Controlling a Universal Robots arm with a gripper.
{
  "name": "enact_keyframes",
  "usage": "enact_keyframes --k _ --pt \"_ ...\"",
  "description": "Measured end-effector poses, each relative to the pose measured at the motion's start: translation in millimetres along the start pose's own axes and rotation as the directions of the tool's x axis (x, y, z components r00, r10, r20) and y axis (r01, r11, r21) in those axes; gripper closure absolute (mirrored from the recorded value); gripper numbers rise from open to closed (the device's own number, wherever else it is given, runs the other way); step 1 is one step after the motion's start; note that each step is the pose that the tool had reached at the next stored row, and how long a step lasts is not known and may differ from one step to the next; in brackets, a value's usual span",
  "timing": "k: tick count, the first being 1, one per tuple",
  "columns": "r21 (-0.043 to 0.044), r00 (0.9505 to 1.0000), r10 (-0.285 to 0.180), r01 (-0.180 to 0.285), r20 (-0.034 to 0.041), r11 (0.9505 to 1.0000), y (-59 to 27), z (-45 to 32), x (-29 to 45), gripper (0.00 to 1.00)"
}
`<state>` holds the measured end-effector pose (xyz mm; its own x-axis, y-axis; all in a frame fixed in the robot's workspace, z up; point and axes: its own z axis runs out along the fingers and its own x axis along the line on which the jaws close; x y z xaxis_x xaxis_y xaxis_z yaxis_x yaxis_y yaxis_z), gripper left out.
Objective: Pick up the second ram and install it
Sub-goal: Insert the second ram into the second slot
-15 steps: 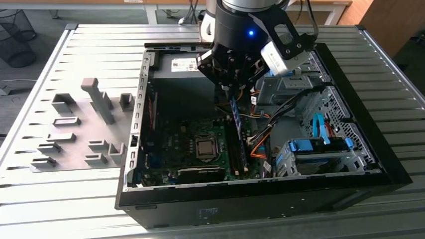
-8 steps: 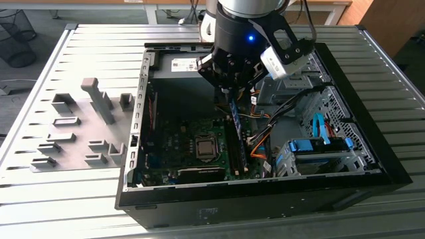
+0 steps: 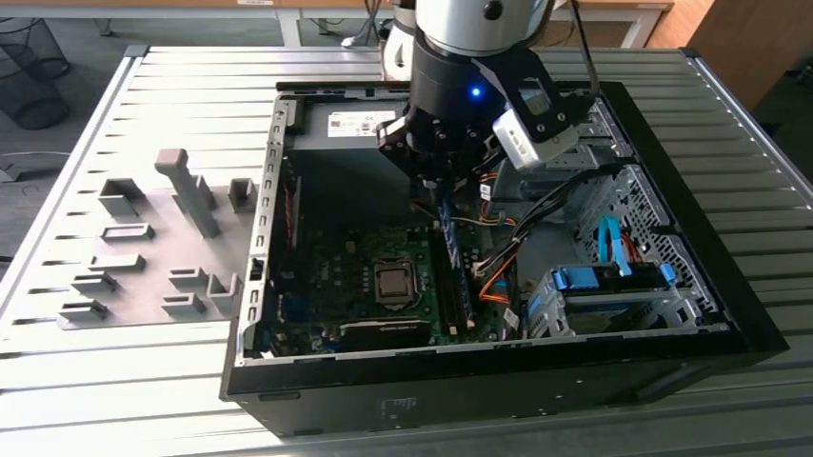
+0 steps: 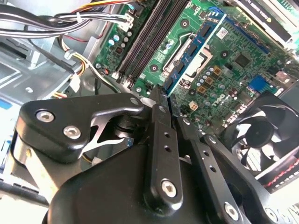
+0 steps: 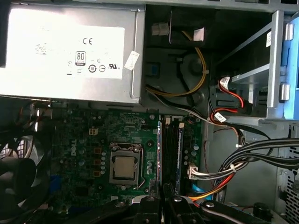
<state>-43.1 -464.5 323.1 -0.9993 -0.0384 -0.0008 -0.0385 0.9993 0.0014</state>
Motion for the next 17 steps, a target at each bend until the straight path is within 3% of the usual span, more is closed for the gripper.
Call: enact_keyframes --k 3,8,11,17 --pt "-0.0003 1.0 0.008 -0.008 0.0002 1.0 -1.1 5.1 -0.5 0.86" --pt "-0.0001 1.0 0.009 -0.009 0.0001 1.0 -1.1 5.3 -0.6 0.86" --pt "-0.0002 0.9999 0.01 -0.01 0.0001 0.9999 -1.2 6.5 -4.5 0.86" --pt "-0.0002 0.9999 0.017 -0.017 0.0001 0.9999 -1.4 16.1 -6.3 0.86"
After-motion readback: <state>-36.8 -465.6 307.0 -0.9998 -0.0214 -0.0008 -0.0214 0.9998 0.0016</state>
